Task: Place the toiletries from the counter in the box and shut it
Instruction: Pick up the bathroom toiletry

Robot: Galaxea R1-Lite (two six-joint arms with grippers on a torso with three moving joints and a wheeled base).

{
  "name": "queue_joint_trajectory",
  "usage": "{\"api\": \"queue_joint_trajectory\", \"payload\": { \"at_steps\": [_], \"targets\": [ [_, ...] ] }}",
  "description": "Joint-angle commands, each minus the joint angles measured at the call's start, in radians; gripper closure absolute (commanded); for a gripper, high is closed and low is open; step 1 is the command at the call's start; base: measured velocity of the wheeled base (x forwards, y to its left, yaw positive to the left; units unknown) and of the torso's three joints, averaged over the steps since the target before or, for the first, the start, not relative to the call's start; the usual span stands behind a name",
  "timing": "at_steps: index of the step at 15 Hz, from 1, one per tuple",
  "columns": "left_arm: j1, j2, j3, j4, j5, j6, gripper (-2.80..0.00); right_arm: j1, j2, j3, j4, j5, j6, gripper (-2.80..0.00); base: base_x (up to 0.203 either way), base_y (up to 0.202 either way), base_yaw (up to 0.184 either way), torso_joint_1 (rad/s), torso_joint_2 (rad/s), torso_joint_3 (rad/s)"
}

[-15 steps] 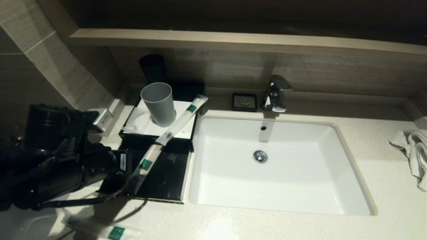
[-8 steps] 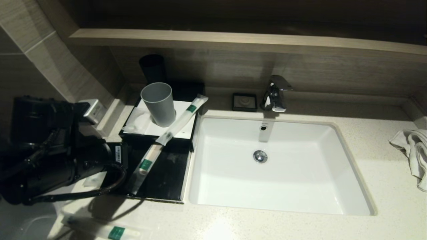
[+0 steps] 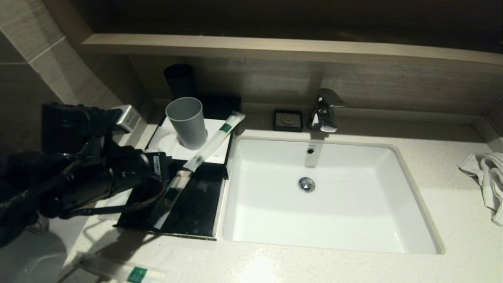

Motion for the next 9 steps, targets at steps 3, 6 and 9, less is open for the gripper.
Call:
{"api": "queue_joint_trajectory", "payload": {
  "at_steps": [3,6,9],
  "targets": [
    [-0.003,0.117,-0.067,-0.067,-0.024,0.024,0.00,0.000,0.000,0.000,0.000,0.000,0.001,0.00,0.000,0.000,0.000,0.000,0.00,0.000],
    [-0.003,0.137,-0.111,-0.072,-0.026,0.063,0.00,0.000,0.000,0.000,0.000,0.000,0.001,0.00,0.000,0.000,0.000,0.000,0.00,0.000],
    [-0.003,0.138,-0.117,-0.073,-0.026,0.090,0.00,0.000,0.000,0.000,0.000,0.000,0.000,0.00,0.000,0.000,0.000,0.000,0.00,0.000]
  ]
}}
